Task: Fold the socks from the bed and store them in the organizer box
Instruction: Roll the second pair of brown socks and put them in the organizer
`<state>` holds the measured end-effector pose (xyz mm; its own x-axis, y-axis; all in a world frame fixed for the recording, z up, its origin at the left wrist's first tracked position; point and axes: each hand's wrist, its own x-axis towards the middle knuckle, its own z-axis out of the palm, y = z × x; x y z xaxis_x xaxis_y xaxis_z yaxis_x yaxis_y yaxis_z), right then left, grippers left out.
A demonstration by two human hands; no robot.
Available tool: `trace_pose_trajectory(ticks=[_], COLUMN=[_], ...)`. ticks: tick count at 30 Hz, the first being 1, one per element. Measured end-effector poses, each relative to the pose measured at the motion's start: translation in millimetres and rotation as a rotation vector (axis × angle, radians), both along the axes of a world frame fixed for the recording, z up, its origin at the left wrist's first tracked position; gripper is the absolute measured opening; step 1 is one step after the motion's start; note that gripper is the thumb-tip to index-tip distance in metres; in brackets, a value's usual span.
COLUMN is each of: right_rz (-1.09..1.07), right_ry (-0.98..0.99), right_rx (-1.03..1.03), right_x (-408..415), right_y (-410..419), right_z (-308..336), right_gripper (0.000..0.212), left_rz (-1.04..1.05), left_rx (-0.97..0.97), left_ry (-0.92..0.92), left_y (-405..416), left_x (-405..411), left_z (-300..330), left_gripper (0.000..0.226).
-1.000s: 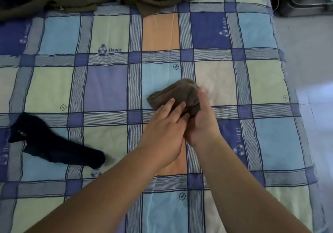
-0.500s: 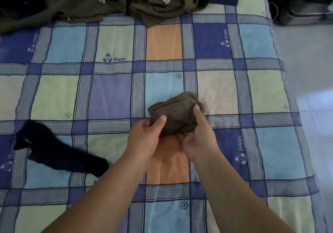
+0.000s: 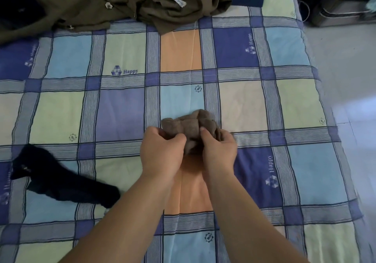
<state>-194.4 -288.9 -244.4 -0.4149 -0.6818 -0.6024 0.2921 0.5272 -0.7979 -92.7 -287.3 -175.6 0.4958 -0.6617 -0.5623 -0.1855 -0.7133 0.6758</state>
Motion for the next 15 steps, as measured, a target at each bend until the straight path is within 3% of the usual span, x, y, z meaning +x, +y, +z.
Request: trace_pose_trajectory(ticks=[7, 9, 12, 13, 15], right_rz=[0.243, 0.262, 0.137, 0.080, -0.004], right_ry=[0.327, 0.337, 0.056, -0.086, -0.432], right_rx=[-0.038, -0.030, 0.015, 0.029, 0.038], right_x=[2, 0, -3, -5, -11], right_y=[4, 5, 3, 2, 2], right_z=[6, 8, 11, 13, 18], right_gripper=[0.020, 0.019, 0.014, 0.014, 0.026], left_rz=[-0.083, -0.099, -0.136, -0.180, -0.354], left_rx=[-0.093, -0.101, -0.156, -0.183, -0.219], left_ry=[-0.093, -0.104, -0.032, -0.021, -0.057], left_y=[-13, -13, -9, -7, -3], left_x=[-23, -25, -26, -27, -27], left_z=[5, 4, 3, 3, 1], left_gripper=[0.037, 0.035, 0.010, 0.012, 0.035])
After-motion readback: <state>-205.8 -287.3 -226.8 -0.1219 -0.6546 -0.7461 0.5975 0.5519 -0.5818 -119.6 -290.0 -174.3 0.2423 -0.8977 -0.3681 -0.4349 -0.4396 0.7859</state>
